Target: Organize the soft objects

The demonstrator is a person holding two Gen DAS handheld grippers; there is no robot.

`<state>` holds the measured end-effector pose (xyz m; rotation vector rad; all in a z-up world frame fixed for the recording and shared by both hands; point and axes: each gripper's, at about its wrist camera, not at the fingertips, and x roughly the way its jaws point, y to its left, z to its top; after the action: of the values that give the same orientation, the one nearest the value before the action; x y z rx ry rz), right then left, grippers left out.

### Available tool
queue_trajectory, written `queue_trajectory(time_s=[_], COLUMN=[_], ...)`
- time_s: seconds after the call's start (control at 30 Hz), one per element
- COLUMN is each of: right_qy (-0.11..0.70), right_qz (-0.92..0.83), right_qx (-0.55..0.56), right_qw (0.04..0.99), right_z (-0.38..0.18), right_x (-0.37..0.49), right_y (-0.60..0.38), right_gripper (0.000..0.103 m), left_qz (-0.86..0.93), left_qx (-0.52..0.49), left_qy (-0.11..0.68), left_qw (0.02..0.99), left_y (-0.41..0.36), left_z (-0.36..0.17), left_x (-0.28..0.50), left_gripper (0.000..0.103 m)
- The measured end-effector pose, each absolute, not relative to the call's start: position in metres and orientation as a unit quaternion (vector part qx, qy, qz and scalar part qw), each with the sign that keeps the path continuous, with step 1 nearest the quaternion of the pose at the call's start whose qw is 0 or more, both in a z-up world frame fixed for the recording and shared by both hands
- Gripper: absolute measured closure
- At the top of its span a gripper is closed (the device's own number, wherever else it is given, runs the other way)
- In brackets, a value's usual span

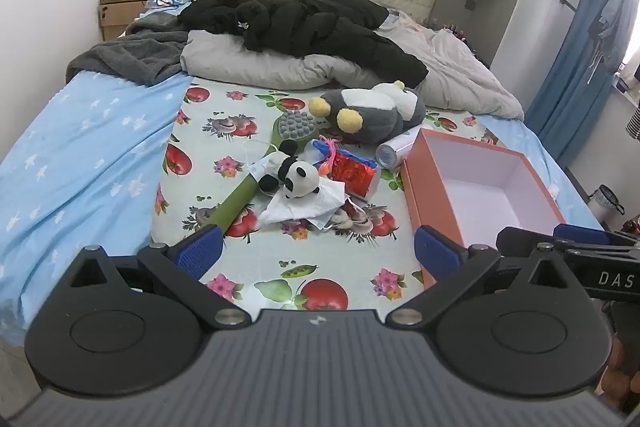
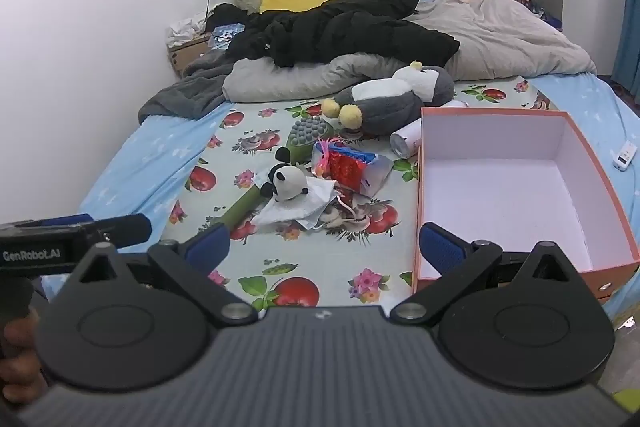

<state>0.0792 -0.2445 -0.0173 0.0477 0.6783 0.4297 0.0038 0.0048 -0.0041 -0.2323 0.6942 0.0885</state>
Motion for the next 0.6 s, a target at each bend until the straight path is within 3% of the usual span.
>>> queue_trajectory(time_s=[0.6], right_qy=[0.330], right_qz=[0.200], right_qx=[0.028], right_qw=[0.922], right_z=[-0.0150], right_x=[0.0837], right_y=[-0.2451], right_gripper=[0.000], left_qz=[0.035], left_qx=[-0.100], left_qy=[0.336], left_qw=[0.936], left_y=[-0.0027], left_z=[-0.0024], left_x=[0.0059], left_gripper=[0.000])
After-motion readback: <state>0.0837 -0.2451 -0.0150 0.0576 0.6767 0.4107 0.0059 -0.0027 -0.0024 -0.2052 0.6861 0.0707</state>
